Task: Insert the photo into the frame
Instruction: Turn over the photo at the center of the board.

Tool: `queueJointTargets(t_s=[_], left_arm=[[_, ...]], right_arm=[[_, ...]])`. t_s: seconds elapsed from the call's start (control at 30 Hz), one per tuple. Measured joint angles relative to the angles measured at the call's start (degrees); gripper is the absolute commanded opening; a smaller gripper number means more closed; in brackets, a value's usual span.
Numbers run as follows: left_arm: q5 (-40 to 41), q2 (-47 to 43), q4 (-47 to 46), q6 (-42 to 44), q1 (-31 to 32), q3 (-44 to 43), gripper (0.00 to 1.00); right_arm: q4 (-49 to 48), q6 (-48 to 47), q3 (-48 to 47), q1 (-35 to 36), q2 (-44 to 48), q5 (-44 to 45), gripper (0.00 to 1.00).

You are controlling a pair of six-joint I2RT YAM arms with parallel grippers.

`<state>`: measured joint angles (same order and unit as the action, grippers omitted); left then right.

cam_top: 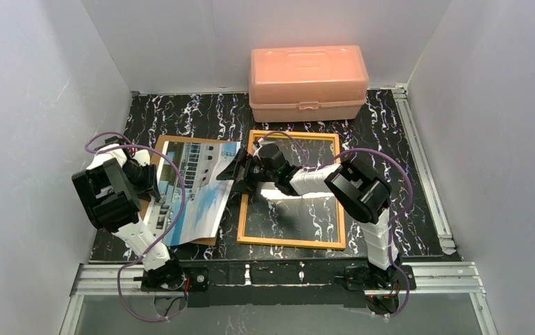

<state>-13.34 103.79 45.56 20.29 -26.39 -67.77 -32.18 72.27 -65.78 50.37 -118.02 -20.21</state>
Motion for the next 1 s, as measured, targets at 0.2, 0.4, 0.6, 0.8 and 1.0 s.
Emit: queueJointTargets(t_s=[0.2, 0.4, 0.6, 0.8, 1.0], left_arm=[[0.0, 0.0, -0.1, 0.1, 0.0, 0.0, 0.35], [0.1, 0.0, -0.1, 0.3, 0.0, 0.0, 0.34], [0.1, 0.0, -0.1, 0.3, 0.0, 0.1, 0.34], [0.1, 0.0, -0.1, 0.4, 0.0, 0.1, 0.33], [0.2, 0.0, -0.1, 0.5, 0.0, 0.1, 0.33]], right_arm=[[-5.2, 2.7, 0.0, 0.0, 0.0, -1.1, 0.91], [-11.2, 5.3, 0.0, 0.0, 0.0, -1.4, 0.91], [-15.9, 7.6, 0.0, 0.3, 0.0, -1.4, 0.91], [-16.8, 8.3, 0.3, 0.7, 0.0, -1.4, 0.84], [-3.6, 0.8, -3.0, 0.7, 0.0, -1.4, 0.56]])
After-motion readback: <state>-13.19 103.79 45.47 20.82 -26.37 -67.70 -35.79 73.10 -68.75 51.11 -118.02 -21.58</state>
